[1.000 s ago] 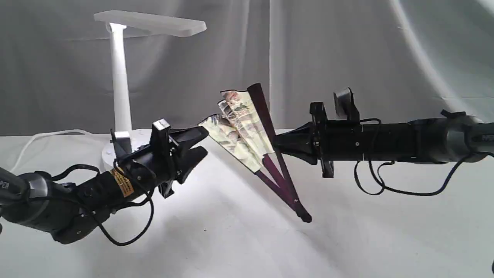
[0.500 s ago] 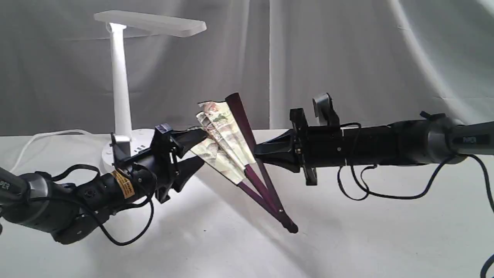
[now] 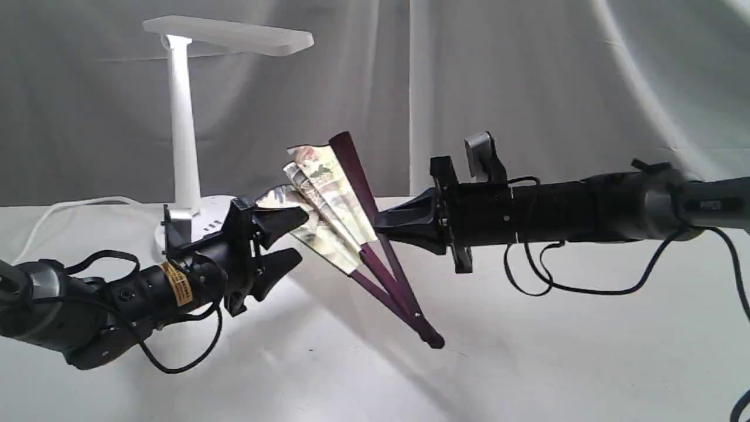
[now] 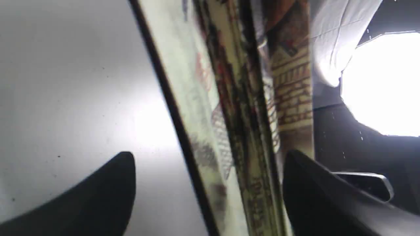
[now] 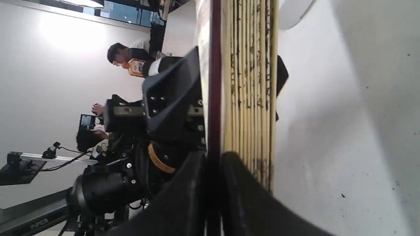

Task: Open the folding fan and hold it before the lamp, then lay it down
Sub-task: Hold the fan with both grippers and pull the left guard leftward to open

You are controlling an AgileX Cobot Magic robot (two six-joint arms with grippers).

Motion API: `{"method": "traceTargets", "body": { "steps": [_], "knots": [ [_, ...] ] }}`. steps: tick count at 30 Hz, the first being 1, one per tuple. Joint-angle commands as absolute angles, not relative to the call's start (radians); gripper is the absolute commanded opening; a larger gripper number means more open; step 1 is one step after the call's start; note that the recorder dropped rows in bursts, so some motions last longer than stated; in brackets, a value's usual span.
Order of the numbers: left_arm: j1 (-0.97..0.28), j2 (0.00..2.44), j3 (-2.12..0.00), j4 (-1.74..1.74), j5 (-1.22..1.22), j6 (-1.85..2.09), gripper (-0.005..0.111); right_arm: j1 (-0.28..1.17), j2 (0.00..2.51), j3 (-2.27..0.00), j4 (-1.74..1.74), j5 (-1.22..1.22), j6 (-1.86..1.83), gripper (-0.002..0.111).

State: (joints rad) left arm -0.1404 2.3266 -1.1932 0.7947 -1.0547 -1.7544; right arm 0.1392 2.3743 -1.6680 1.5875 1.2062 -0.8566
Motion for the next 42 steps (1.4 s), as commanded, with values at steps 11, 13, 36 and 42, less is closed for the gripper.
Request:
{"method": "traceTargets", "body": {
  "steps": [11, 13, 36, 42],
  "knots": [
    [-0.138, 2.328, -1.198, 0.771, -1.147, -1.770, 0.064, 0.141, 2.340, -1.641, 1.629, 1.221, -0.863, 0.000],
    [-0.138, 2.328, -1.198, 0.742, -1.145, -1.744, 0.064, 0.141, 2.340, -1.641, 1.633, 1.221, -0.863, 0.000],
    [-0.138, 2.328, -1.198, 0.638, -1.031, -1.692, 0.045, 0.189, 2.340, -1.641, 1.629, 1.221, -0.867, 0.000],
    [-0.138, 2.328, -1.198, 0.640, -1.035, -1.692, 0.034, 0.189, 2.340, -1.641, 1.629, 1.221, -0.878, 0.000]
  ]
}}
